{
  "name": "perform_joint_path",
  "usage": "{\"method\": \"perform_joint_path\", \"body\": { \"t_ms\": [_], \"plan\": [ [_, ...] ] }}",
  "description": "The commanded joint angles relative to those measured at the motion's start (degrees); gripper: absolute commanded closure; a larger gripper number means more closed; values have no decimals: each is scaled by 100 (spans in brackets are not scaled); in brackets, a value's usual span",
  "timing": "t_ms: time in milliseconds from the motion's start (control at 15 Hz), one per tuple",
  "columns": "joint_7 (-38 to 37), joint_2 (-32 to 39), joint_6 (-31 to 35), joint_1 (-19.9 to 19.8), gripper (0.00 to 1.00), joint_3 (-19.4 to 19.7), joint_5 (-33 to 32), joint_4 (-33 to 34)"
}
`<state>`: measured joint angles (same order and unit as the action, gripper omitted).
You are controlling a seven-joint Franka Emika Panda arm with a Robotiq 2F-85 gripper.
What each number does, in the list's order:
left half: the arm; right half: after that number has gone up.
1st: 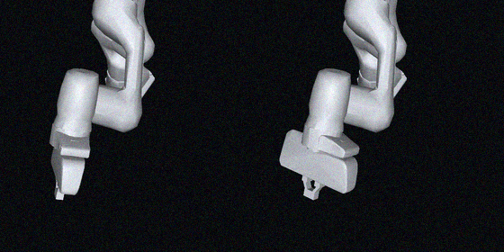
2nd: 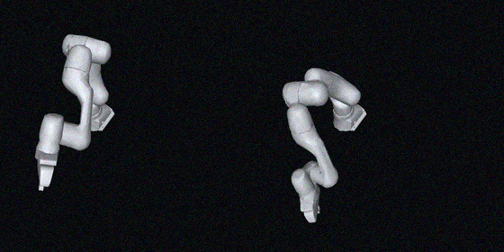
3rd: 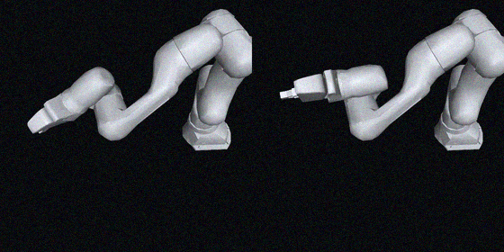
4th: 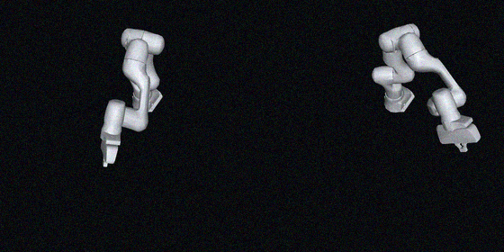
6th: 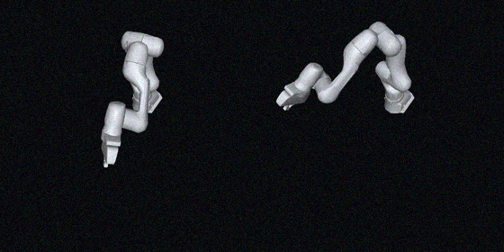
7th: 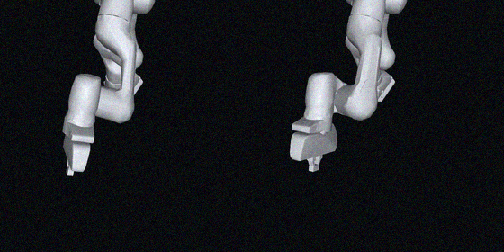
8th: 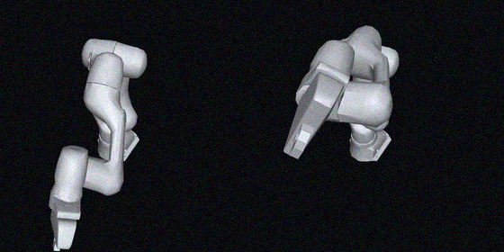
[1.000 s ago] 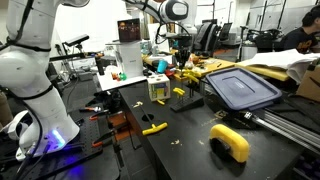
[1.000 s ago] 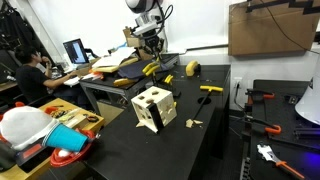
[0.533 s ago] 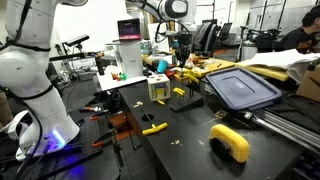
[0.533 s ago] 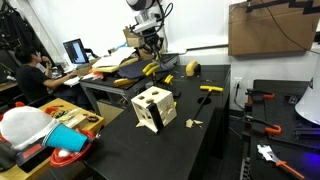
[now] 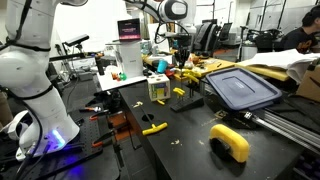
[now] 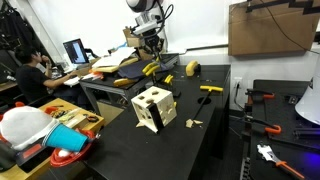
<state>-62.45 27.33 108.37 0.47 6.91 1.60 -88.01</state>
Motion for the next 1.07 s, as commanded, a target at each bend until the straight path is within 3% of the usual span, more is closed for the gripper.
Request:
{"method": "perform_joint_path", "body": {
  "t_ms": [0,1000],
  "plan": [
    [-32,-178,190,-22,96,-35,124,-231],
    [151,-301,37,-43,96,-29,64,-311]
  ]
}}
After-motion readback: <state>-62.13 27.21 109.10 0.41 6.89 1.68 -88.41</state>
